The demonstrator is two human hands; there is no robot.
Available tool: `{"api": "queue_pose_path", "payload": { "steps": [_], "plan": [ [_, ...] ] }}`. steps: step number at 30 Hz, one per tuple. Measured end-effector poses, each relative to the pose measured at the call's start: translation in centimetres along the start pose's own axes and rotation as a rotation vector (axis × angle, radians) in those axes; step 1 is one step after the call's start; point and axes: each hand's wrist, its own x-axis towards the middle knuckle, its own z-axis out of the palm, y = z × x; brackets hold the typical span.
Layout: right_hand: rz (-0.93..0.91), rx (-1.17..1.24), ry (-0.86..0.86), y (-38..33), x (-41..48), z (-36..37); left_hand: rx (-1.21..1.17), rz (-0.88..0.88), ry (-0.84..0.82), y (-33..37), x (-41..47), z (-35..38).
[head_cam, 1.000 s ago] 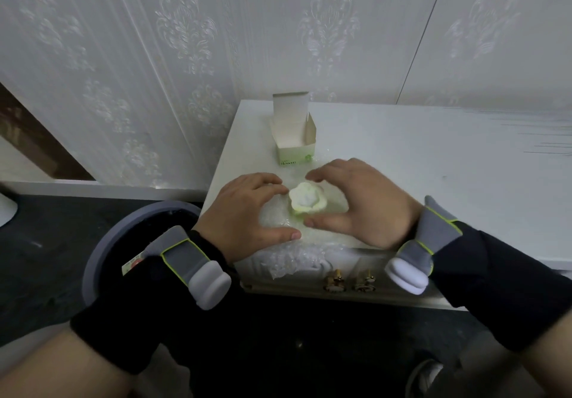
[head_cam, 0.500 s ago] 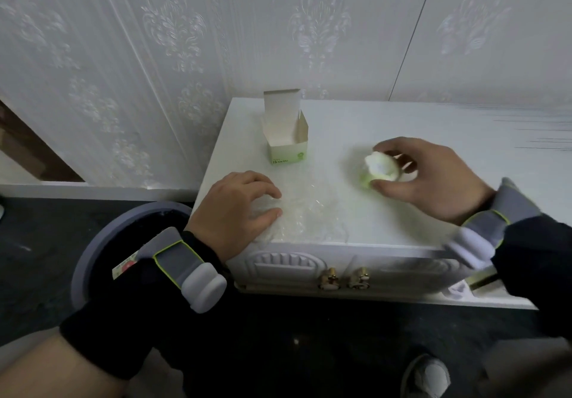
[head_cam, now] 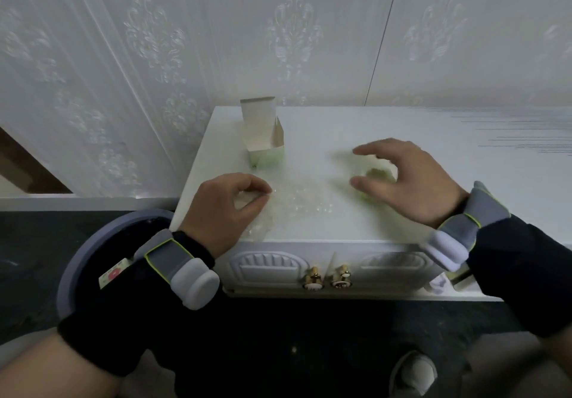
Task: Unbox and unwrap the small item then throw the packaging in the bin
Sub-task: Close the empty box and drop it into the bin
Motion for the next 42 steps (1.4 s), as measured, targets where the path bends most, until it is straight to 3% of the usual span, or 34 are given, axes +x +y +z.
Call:
{"api": "queue_pose_path", "payload": {
  "steps": [4, 7, 10, 14, 16, 20, 23, 30, 37, 40, 42],
  "plan": [
    [-0.045, 0.302, -0.199, -4.3, -0.5, 2.0, -0.392, -0.258, 0.063, 2.6, 0.8, 0.5],
    [-0.064, 0.433, -0.197, -5.7, -0.1, 4.0, -0.665, -0.449, 0.070, 3.6, 1.0, 1.4],
    [-0.105, 0.405, -0.195, -6.6, 0.6, 5.0, -0.835, -0.533, 0.099, 4.1, 1.1, 2.0],
    [-0.101, 0.270, -0.045, -7.0, 2.2, 5.5, -1.058, -0.641, 0.062, 4.6, 2.3, 1.6],
    [-0.078, 0.313, 0.016, -6.9, 3.5, 5.5, -0.938, -0.580, 0.047, 3.7, 3.2, 1.0],
    [0.008, 0.541, 0.135, -7.5, 6.6, 4.8, -0.278, -0.274, 0.302, 0.5, 4.8, -1.1],
    [-0.033, 0.353, 0.206, -8.3, 9.3, 4.6, -0.012, -0.122, 0.327, -2.6, 6.1, -2.0],
    [-0.221, -0.251, 0.140, -9.7, 13.1, 6.4, -0.029, -0.093, 0.031, -5.0, 8.3, -0.4],
    [-0.271, -0.585, -0.041, -8.9, 14.2, 7.5, -0.101, -0.082, 0.004, -5.4, 8.8, 0.5],
    [-0.229, -0.575, -0.118, -8.7, 13.9, 7.4, -0.163, -0.108, -0.027, -5.2, 8.8, 0.4],
    [-0.190, -0.434, -0.138, -8.6, 13.4, 6.7, -0.220, -0.146, -0.054, -5.3, 8.6, 0.1]
  ]
}}
